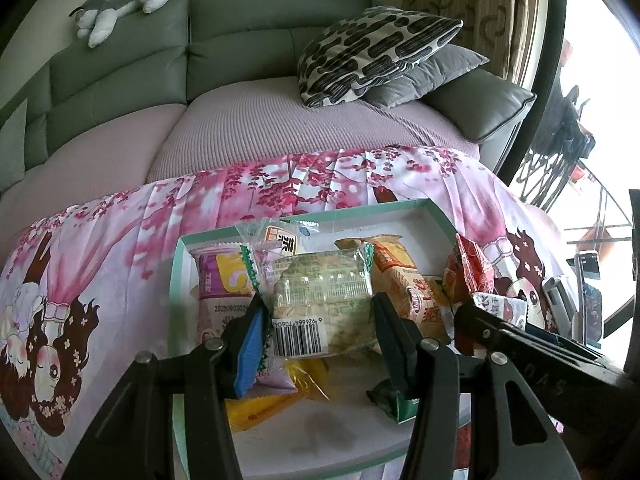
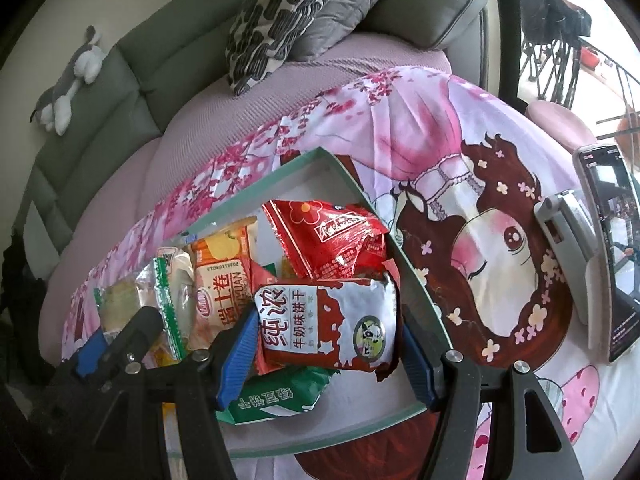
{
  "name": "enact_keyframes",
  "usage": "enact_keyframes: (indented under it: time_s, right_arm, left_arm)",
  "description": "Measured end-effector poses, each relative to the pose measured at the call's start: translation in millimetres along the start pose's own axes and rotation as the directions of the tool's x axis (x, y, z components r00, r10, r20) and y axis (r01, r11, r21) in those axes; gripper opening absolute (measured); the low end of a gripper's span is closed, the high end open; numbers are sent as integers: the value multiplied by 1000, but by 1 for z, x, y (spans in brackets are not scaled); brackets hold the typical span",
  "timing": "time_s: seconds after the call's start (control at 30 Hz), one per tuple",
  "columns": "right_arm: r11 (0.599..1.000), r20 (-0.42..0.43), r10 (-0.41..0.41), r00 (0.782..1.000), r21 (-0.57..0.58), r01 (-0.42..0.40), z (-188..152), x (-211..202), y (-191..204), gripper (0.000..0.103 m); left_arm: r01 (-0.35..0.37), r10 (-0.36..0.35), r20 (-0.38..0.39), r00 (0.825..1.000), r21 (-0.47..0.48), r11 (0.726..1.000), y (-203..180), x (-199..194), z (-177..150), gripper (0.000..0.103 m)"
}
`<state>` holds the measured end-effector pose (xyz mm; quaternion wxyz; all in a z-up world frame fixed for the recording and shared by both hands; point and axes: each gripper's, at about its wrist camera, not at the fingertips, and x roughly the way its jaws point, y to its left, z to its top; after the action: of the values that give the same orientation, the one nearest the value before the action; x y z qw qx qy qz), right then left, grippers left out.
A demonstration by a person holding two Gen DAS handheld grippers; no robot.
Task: Organize snacks
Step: 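Lower both packs into the tray and open both tools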
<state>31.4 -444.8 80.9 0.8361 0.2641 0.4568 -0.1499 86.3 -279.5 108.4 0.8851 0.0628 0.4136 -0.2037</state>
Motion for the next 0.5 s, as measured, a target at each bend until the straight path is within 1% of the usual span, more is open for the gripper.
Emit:
enact_keyframes:
  time_s: [0.2,0.5]
  right_arm:
    - [1000,-24,-7,1000,-9,6,-1,7,2,69]
    - [1000,-37,-9,999,-17,8,-2,12,4,70]
  left_arm:
    - [-14,14,-8,1000,-4,1000,2,3,-1,54]
    - [-22,22,-12,1000,-8,1000,4,5,-1,54]
